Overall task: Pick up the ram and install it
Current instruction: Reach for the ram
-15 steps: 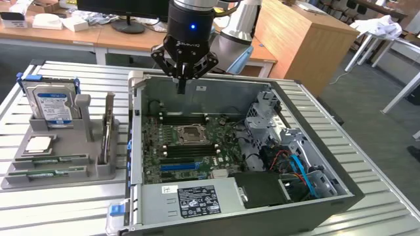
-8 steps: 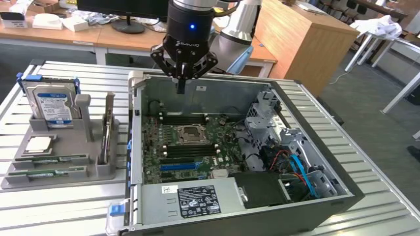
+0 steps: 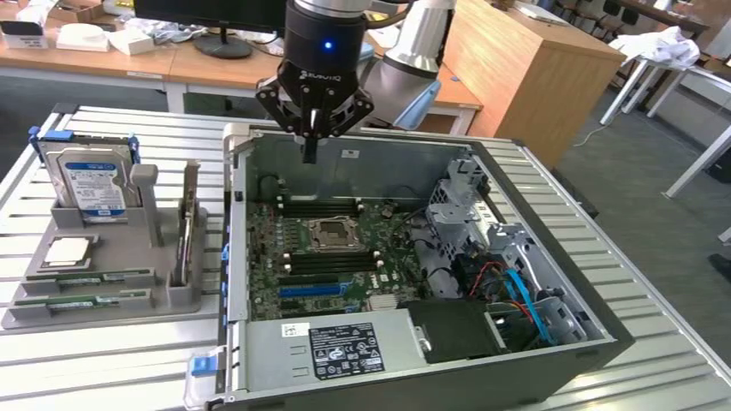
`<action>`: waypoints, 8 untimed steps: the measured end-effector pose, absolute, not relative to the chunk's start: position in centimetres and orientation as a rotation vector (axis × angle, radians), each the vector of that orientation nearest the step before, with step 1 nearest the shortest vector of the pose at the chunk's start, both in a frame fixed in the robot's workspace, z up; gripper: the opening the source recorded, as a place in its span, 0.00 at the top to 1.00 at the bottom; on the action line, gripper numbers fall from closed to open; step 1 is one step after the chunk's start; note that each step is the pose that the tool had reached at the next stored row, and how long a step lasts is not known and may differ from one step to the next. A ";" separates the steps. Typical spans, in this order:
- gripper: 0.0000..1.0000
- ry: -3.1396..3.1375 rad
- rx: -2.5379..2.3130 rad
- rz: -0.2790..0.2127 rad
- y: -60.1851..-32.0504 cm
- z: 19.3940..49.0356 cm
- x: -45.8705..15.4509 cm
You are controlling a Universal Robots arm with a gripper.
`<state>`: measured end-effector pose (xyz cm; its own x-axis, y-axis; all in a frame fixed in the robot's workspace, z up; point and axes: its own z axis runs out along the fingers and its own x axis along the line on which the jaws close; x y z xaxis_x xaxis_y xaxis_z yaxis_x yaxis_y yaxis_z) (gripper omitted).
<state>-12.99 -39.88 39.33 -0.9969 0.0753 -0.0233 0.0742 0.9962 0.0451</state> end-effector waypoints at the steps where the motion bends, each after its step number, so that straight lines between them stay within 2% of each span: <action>1: 0.90 3.114 0.117 0.069 -39.9 39.3 -13.1; 8: 0.90 3.114 0.117 0.069 -39.9 39.3 -14.1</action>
<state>-14.07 -39.88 39.33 -0.9969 0.0753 -0.0233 0.0742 0.9962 0.0451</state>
